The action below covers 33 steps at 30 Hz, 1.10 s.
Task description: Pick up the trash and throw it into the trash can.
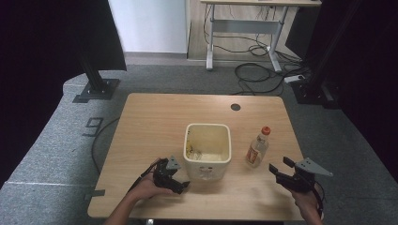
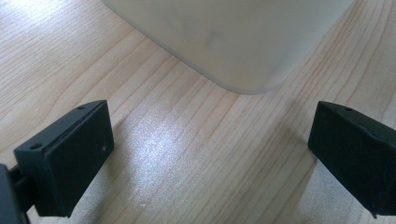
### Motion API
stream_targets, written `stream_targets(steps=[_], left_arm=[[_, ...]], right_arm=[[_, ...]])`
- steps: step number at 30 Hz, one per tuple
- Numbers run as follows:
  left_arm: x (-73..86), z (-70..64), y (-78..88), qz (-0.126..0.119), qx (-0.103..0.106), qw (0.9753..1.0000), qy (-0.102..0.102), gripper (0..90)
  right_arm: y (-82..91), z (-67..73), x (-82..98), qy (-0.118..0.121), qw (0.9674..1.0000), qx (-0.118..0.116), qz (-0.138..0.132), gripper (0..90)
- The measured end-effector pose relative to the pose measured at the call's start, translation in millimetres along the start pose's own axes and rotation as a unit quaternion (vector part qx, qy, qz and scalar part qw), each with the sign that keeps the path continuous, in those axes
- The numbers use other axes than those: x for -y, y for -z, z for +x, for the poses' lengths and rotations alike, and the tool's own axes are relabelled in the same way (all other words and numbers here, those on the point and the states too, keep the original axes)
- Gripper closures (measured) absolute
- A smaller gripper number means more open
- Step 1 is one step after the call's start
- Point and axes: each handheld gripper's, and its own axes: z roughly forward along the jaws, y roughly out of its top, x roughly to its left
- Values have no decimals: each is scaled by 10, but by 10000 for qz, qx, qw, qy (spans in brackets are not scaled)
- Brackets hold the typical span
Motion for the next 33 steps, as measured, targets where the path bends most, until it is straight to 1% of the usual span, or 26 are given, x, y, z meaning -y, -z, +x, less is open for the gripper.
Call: stream_targets(steps=[2,7,10,14,18,21,26,33], left_arm=[[0,0,0,1,-1,10000,-2,2],[0,0,0,0,-1,10000,-1,2],[0,0,0,-1,-1,10000,0,2],[0,0,0,0,0,10000,0,2],[-1,1,-1,1,5,10000,-2,1],[-1,1,0,2,4,10000,-5,1],[-1,1,0,7,5,10000,-5,1],[-1,1,0,7,5,10000,-5,1]], right_arm=[[-5,18,-27,6,10000,-11,-26,283],[-8,48,-77,-111,9999,-76,-77,270],[-7,62,-114,-169,9998,-60,-79,250],[-13,77,-153,-218,9997,-85,-117,246],[-41,93,-209,-229,9996,-86,-147,244],[-68,116,-255,-173,9997,-78,-156,237],[-99,139,-312,-150,9997,-71,-202,233],[-111,126,-370,-201,9995,-48,-259,219]])
